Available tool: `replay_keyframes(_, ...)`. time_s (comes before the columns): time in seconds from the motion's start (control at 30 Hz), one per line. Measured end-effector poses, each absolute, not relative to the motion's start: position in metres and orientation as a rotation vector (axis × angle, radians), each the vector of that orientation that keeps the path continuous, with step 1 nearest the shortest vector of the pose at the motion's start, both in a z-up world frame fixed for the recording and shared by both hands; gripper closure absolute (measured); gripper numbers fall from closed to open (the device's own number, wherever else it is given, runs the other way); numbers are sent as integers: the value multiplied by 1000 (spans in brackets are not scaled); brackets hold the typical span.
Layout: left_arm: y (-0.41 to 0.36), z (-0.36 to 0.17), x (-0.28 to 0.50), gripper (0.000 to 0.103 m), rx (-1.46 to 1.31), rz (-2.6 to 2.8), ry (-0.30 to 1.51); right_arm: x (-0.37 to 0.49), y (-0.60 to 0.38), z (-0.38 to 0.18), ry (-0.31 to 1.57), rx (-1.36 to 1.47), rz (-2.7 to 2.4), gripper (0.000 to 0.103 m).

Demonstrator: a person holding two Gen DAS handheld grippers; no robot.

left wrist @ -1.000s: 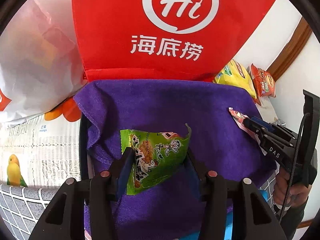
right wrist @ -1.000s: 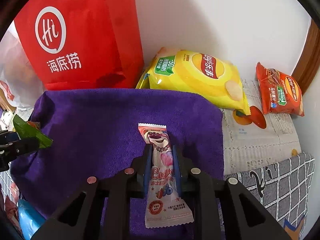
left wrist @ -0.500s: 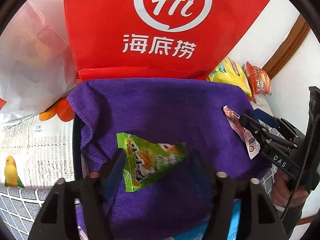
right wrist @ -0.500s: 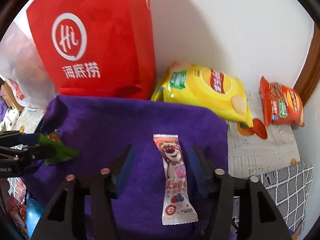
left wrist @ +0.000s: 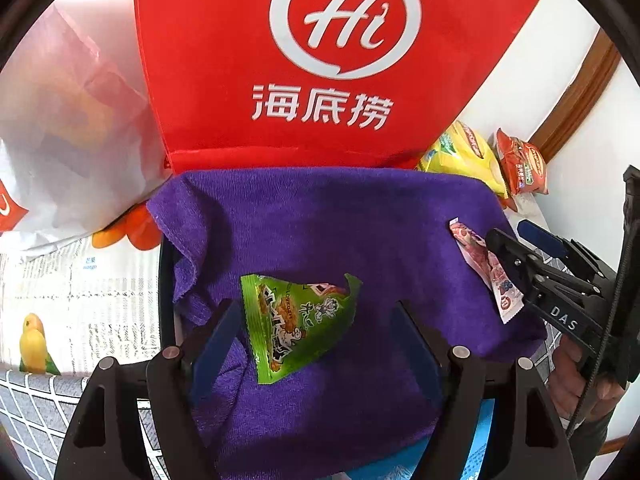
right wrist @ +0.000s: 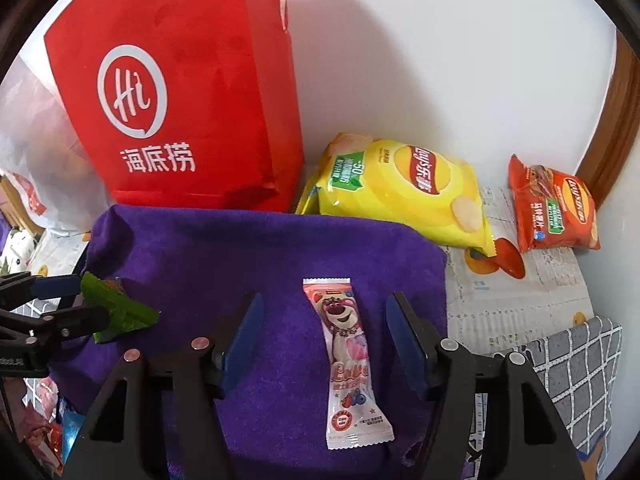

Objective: Organize snacks
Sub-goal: 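Open the right tool to drop the candy bar while left releases green packet, then withdraw both tools from the towel back toward the snack pile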

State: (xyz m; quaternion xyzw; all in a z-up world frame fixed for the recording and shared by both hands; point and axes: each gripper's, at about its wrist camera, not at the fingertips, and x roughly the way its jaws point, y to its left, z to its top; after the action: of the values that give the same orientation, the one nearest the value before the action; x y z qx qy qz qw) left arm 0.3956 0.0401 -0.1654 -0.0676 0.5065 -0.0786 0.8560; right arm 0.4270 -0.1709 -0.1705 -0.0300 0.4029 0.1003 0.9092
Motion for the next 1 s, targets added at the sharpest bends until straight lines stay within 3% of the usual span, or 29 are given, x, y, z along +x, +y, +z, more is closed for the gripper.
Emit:
replay_keyframes(0.2,38,-161,392,26,-129,-182,1046,425,-170,-168,810,-73,195,34)
replay_keyframes(0.73,35,-151,389,26,-110,-172,1028,425,-180,-162,804,22,193,33)
replay_keyframes(1.0,32,-139,383,26,-105,-187,1009,410,-177,-147,724,-63,120,33)
